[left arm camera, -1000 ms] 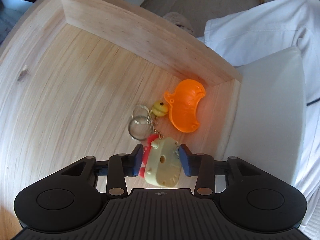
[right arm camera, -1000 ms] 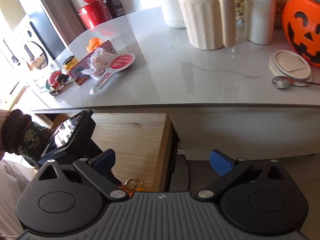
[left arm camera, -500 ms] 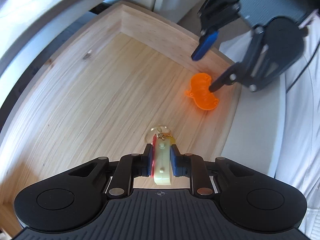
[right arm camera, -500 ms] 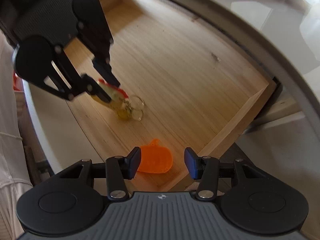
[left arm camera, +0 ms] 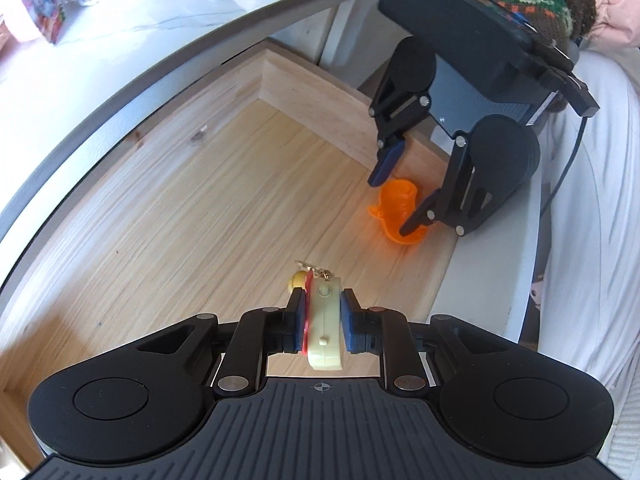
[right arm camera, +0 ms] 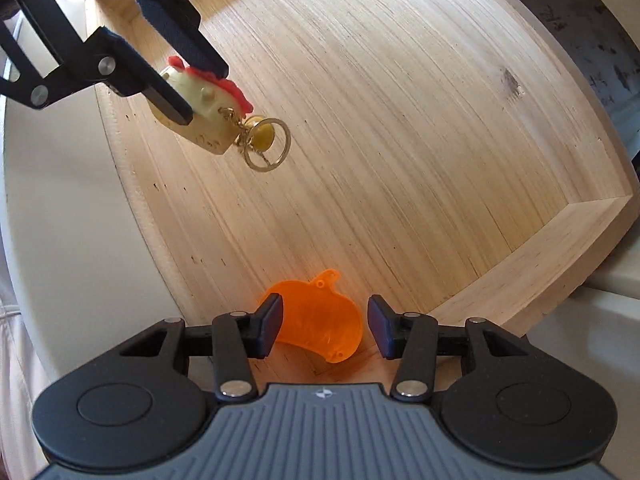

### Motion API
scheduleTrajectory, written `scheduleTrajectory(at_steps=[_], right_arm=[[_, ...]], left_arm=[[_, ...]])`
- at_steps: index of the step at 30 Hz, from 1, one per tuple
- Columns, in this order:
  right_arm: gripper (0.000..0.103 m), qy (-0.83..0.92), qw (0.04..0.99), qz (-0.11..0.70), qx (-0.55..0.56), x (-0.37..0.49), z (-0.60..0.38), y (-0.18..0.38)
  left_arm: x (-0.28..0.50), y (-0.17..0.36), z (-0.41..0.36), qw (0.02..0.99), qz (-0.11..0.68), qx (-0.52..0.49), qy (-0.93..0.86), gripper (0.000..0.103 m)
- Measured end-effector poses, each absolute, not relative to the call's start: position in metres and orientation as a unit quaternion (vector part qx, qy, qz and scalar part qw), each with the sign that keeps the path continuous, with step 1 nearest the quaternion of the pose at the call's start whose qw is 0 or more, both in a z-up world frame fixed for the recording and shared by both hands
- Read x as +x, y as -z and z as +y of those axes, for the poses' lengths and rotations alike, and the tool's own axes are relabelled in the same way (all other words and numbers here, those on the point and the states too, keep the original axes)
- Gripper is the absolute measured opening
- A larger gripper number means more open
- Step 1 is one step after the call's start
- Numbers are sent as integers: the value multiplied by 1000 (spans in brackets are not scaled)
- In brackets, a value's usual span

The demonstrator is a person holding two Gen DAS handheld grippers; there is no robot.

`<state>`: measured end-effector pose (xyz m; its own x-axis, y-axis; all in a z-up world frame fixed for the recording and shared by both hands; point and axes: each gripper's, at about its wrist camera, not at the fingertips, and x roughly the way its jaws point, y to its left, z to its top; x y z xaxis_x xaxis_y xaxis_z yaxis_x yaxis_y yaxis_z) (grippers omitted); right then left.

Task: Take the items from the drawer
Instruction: 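Lift the keychain with the left gripper while the right reaches for the orange cup-shaped toy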

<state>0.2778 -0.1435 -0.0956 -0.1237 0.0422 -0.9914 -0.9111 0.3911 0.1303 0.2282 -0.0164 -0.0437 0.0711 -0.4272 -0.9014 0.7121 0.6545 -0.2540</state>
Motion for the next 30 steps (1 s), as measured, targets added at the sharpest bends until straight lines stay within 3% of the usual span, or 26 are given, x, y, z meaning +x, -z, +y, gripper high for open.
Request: scheduleTrajectory(at_steps=[3, 5, 7, 10, 20, 25, 30], right_arm=[[46, -413, 574, 611, -356, 273, -144, 94], [39, -401, 583, 606, -364, 270, -145, 92], [17, -383, 593, 609, -361, 270, -149, 91], [6, -383, 600, 608, -351, 268, -156, 87], [7, -473, 622, 497, -377, 263, -187, 46], [22, -504, 614, 516, -320, 282, -203, 52], [30, -534, 591, 519, -310, 275, -190, 67]], left_arm=[[226, 46, -16, 723, 557, 127, 389, 21], [222, 44, -12, 725, 557, 120, 387, 21], [220, 44, -10, 732, 554, 108, 383, 21], [215, 41, -4, 745, 545, 85, 375, 21], [203, 27, 11, 775, 540, 33, 328, 21], [206, 29, 6, 773, 550, 29, 316, 21], [209, 29, -4, 769, 555, 36, 317, 21]])
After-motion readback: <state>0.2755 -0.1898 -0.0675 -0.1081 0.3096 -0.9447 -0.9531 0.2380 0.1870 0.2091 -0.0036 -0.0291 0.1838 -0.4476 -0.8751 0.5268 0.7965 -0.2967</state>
